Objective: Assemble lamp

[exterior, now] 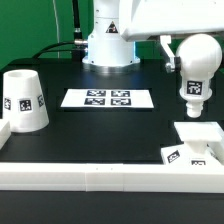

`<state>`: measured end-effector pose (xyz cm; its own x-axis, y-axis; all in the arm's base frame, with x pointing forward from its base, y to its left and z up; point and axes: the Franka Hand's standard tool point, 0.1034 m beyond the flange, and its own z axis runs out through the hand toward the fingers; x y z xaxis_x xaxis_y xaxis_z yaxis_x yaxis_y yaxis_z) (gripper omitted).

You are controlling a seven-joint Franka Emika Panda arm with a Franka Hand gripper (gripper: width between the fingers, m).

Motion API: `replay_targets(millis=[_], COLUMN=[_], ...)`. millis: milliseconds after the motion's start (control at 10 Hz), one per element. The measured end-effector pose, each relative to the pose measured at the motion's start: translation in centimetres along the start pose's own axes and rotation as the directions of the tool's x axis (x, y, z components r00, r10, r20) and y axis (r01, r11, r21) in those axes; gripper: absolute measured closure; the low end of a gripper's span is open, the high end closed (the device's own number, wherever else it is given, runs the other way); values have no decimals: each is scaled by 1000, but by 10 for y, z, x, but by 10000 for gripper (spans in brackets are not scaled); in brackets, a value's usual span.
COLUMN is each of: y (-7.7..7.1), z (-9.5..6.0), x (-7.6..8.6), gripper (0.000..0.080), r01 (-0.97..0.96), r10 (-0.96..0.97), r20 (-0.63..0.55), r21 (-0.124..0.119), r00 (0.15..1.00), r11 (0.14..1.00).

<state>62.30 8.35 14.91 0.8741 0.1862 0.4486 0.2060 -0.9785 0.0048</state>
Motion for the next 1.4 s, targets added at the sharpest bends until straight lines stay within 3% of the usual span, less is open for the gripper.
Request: replay_targets(millis=[300, 1400], y=[-6, -2], z=[1, 21], x=[12, 12], gripper=[223, 223], r01=[119, 149], r10=[-119, -149], r20=[-18, -6], r21=[-6, -5], r00=[993, 989], r11=[993, 989])
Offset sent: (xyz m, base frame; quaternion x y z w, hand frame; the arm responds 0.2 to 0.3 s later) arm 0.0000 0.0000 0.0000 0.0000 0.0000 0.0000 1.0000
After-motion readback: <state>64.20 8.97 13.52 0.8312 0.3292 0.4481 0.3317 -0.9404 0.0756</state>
